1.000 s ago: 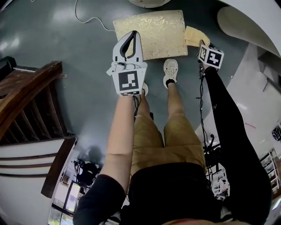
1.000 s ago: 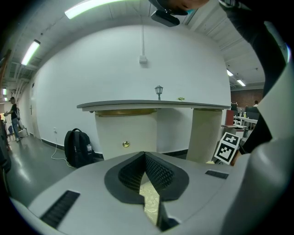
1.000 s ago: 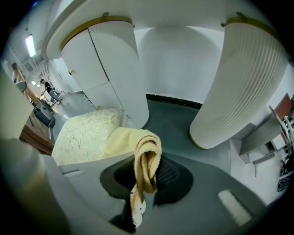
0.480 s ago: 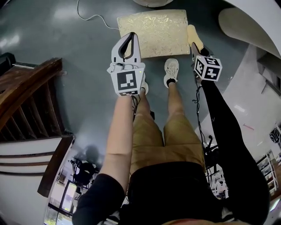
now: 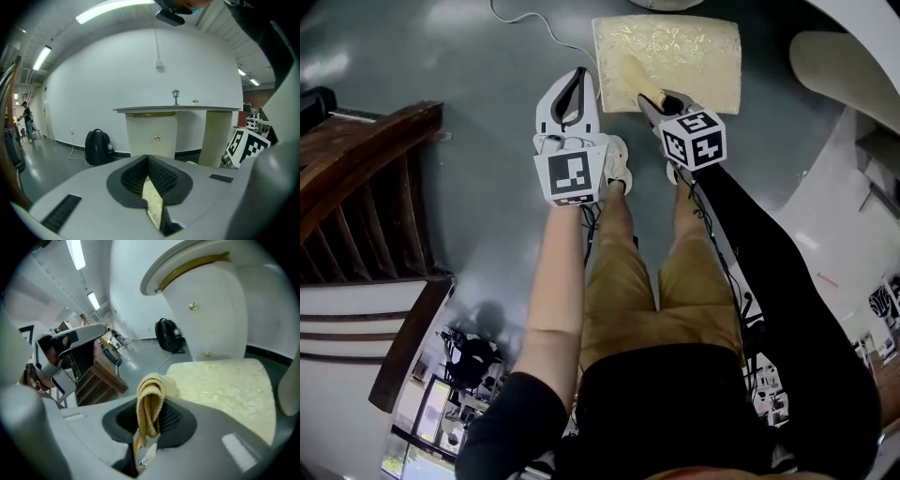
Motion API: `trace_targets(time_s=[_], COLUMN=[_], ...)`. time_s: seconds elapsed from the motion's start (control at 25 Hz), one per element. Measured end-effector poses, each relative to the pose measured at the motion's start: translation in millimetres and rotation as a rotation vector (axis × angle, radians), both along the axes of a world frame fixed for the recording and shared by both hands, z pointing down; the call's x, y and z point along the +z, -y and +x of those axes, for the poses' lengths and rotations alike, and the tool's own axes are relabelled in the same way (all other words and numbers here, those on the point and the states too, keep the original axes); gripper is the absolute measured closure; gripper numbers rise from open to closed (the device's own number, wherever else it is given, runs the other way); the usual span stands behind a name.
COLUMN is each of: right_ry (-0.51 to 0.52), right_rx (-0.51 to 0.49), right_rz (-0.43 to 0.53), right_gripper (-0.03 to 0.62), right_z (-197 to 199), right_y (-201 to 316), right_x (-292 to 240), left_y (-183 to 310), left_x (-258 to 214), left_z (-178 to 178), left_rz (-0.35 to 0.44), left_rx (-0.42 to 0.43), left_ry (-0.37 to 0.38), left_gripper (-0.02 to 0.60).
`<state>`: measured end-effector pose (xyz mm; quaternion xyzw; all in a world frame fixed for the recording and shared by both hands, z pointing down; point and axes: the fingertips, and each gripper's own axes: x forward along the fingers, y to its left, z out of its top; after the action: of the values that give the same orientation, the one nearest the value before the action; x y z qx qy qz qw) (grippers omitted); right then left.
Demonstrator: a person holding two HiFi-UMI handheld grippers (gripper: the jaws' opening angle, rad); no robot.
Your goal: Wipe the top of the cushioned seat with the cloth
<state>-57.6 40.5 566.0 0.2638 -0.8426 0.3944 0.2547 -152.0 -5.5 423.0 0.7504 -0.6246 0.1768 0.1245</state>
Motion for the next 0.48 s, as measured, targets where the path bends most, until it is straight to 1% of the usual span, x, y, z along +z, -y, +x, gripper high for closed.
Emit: trace_targets(time_s=[0.08,0.12,0.2,0.28,0.36,0.48], right_ry=[0.023,0.025,-0.005,-0.081,-0.158,-0.218], right_rx=[-0.070,-0.087,-0.070,-0.021,0.017,0.048], right_rz=[-0.047,-0.080,-0.149,-0.197,-0.222,-0.209], right_gripper=[0.536,0.536,0.536,0.536,0.536,0.537], right_z=[-37,-50,-63,-59,-46,-21], right_y=[-18,-24,-30,-28,-22,-12], right_x=[5,11,29,48,61,69], left_y=[-7,-9,-15,-19,-20,-21], left_x=[-1,-1,-1,-5,-12,-16], left_z=[-14,-19,-27,-33,-37,-36], left_rz=[0.000,-0.001,-0.007,-0.009,-0.002,0.007], left_rx=[-0.015,-0.019,-0.018,-0.015,-0.015,-0.015], left_ry=[-0.003,-0.003,0.003,0.012,0.011,0.009], left_gripper=[0.574,0.574,0.574,0.574,0.574,0.574])
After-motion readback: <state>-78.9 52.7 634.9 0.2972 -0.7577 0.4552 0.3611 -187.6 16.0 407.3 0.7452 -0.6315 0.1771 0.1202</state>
